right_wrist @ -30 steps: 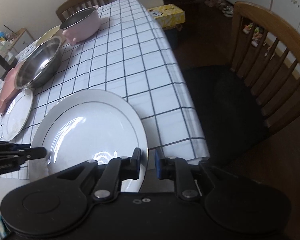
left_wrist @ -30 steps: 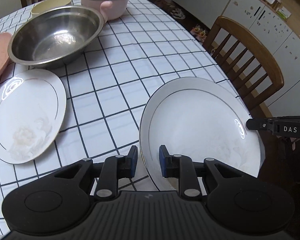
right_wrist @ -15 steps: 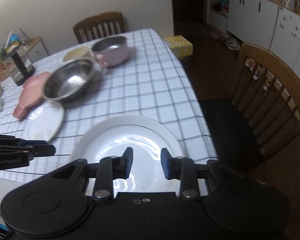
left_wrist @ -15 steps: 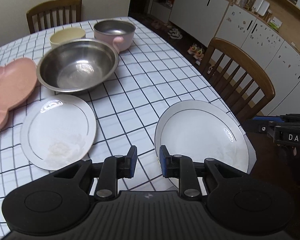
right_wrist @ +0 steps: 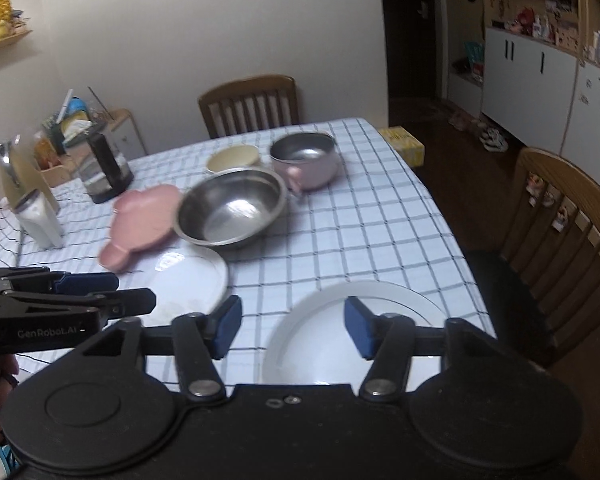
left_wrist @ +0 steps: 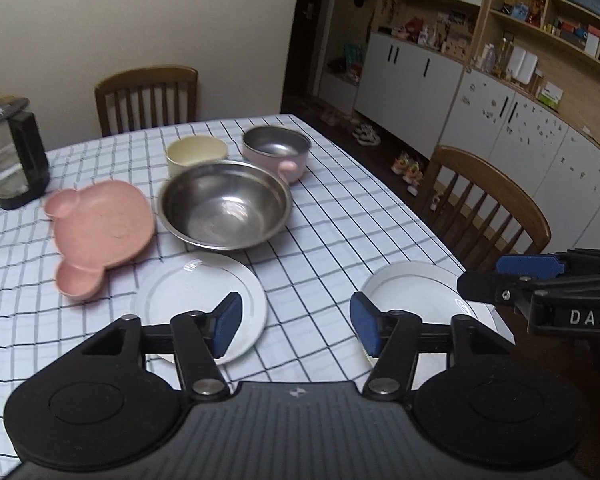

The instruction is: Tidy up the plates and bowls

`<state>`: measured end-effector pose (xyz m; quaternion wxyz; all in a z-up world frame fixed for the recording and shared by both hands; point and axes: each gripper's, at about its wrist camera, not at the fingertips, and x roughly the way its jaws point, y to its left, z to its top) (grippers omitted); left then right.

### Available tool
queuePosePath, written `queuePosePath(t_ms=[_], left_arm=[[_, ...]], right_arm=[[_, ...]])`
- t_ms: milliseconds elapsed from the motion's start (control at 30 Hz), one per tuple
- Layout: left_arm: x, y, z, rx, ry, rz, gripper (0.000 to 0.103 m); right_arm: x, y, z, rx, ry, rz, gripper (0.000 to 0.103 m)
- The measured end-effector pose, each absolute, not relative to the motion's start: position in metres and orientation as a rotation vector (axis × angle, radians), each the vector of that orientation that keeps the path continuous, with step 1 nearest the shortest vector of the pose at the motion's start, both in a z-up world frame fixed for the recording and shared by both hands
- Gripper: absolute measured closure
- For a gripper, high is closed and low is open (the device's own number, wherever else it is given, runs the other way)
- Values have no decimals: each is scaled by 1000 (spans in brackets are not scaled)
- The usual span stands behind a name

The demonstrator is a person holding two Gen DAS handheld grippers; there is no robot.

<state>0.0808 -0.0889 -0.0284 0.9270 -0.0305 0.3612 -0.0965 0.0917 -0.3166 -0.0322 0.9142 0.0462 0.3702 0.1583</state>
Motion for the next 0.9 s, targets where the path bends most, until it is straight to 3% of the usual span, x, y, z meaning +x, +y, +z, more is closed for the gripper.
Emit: queuePosePath(t_ms=[200, 333, 533, 900], left_arm=[[68, -63, -15, -50, 680, -157, 35], [60, -46, -9, -53, 645, -124, 26], [56, -24, -8, -68, 633, -90, 23], [76, 2, -30, -115, 703, -53, 22]], right_arm=[[85, -286, -17, 88, 711, 371, 27], [83, -266, -6, 80, 660, 380, 17], [80, -246, 1, 64, 597, 387, 0], [103, -222, -22, 57, 637, 383, 0]])
